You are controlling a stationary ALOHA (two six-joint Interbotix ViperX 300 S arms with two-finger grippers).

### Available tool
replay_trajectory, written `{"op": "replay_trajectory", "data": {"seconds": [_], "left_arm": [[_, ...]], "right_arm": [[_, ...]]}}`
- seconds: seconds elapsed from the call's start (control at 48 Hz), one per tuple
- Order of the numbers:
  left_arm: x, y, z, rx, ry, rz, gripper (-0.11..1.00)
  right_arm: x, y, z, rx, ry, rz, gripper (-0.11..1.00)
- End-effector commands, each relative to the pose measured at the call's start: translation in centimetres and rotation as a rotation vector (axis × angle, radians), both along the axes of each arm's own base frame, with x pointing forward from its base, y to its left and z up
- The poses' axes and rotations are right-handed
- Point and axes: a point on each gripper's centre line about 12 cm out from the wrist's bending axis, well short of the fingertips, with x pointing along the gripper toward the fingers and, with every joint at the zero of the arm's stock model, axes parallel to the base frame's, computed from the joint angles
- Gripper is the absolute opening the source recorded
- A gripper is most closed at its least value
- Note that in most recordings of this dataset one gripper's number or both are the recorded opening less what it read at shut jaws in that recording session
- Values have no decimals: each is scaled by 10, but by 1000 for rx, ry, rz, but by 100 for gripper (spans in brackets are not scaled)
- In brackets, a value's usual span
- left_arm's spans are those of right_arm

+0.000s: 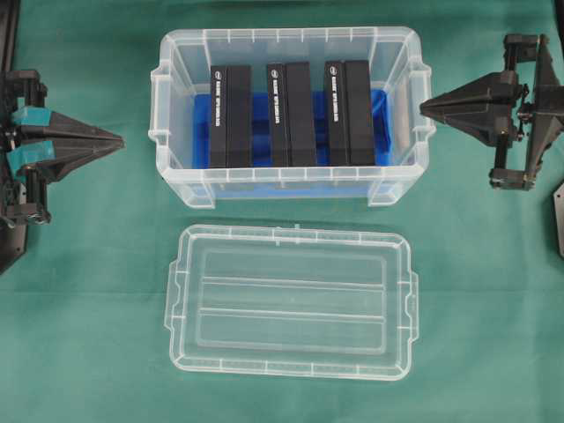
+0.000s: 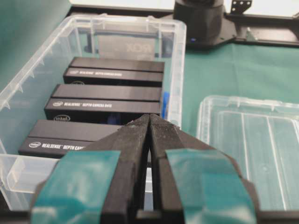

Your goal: Clamp the lid of the box with both arms, then lift and open it.

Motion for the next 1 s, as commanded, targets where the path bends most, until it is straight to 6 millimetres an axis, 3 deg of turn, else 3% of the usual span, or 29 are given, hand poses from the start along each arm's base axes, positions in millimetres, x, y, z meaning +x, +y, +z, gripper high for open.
{"op": "replay_trajectory", "data": {"seconds": [0.0,0.978], "left_arm": [[2,1,4,1,-10,1,1],[1,1,-2,-7,2,6,1]], "right_arm": [[1,0,4,1,-14,3,0],[1,5,-2,4,-17,41,0]]}}
